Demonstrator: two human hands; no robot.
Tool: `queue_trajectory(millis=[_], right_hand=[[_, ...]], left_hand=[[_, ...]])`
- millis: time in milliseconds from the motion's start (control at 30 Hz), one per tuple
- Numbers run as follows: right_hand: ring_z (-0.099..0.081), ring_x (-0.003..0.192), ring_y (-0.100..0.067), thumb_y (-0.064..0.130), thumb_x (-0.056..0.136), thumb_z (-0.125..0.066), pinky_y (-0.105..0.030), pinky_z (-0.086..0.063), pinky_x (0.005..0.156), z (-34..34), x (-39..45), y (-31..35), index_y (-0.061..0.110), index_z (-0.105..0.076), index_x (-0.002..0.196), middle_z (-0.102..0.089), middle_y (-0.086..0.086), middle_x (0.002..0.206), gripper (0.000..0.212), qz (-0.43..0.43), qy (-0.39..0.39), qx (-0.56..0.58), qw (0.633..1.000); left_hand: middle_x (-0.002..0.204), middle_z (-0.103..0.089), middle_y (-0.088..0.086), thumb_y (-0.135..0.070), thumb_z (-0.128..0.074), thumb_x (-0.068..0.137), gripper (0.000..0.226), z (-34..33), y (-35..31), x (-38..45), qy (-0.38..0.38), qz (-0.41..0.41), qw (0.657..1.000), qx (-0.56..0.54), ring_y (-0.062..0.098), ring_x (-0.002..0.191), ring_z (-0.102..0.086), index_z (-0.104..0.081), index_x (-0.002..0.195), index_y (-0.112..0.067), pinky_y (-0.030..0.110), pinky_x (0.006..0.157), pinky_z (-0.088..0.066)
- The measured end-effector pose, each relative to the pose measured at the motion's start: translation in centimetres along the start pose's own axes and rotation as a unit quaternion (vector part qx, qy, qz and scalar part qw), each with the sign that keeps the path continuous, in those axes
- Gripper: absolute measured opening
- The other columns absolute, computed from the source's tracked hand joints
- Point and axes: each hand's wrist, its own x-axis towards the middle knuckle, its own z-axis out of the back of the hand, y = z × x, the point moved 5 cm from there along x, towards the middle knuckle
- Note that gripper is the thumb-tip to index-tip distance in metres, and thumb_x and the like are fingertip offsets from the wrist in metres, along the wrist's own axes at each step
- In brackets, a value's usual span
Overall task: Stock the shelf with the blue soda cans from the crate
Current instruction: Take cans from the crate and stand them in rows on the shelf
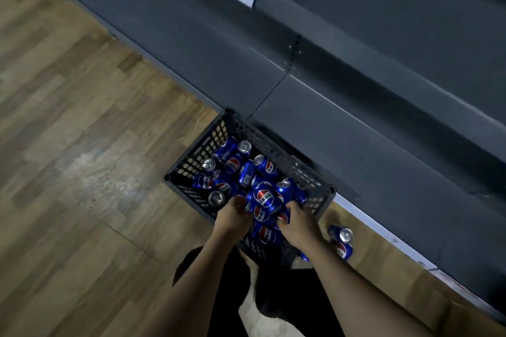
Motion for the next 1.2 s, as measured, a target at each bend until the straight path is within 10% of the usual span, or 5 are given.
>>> queue_trajectory(millis=[533, 633, 800, 1200], right_hand=[[-0.056, 0.113, -0.033, 0.028, 0.091, -0.059, -0.031, -0.046, 0.078, -12.7, 26.6, -12.7, 0.008, -0.032, 0.138, -0.052, -0.017, 0.132, 0.058, -0.13, -0.089, 0.036, 0.987], [-0.051, 0.119, -0.035, 0.037, 0.087, -0.065, -0.034, -0.045, 0.085, -13.2, 28.7, -13.3, 0.008, -0.031, 0.14, -0.046, -0.018, 0.137, 0.07, -0.124, -0.114, 0.077, 0.983], [-0.045, 0.125, -0.037, 0.041, 0.079, -0.072, -0.041, -0.046, 0.092, -13.8, 30.4, -13.5, 0.01, -0.027, 0.143, -0.041, -0.017, 0.142, 0.084, -0.156, -0.136, 0.156, 0.966], [-0.049, 0.123, -0.034, 0.035, 0.076, -0.075, -0.041, -0.047, 0.095, -13.8, 30.5, -13.7, 0.012, -0.042, 0.137, -0.041, -0.013, 0.141, 0.073, -0.127, -0.191, 0.212, 0.95]], left_hand=[[0.119, -0.057, 0.011, -0.041, -0.067, 0.083, 0.059, -15.3, 11.1, 27.4, -0.001, 0.136, 0.979, -0.151, 0.021, 0.096, -0.058, -0.046, 0.123, -0.003, 0.027, 0.069, -0.05], [0.109, -0.063, 0.012, -0.054, -0.07, 0.075, 0.072, -17.4, 11.9, 29.4, -0.014, 0.163, 0.975, -0.15, 0.023, 0.092, -0.063, -0.051, 0.119, 0.0, 0.022, 0.052, -0.043], [0.087, -0.065, 0.008, -0.072, -0.066, 0.065, 0.07, -18.5, 10.8, 30.5, -0.023, 0.177, 0.974, -0.137, 0.023, 0.085, -0.065, -0.06, 0.09, -0.007, 0.033, 0.073, -0.053], [0.119, -0.057, 0.012, -0.069, -0.065, 0.064, 0.091, -18.4, 10.2, 31.2, -0.076, 0.177, 0.974, -0.116, 0.032, 0.107, -0.058, -0.039, 0.123, -0.005, 0.04, 0.091, -0.049]])
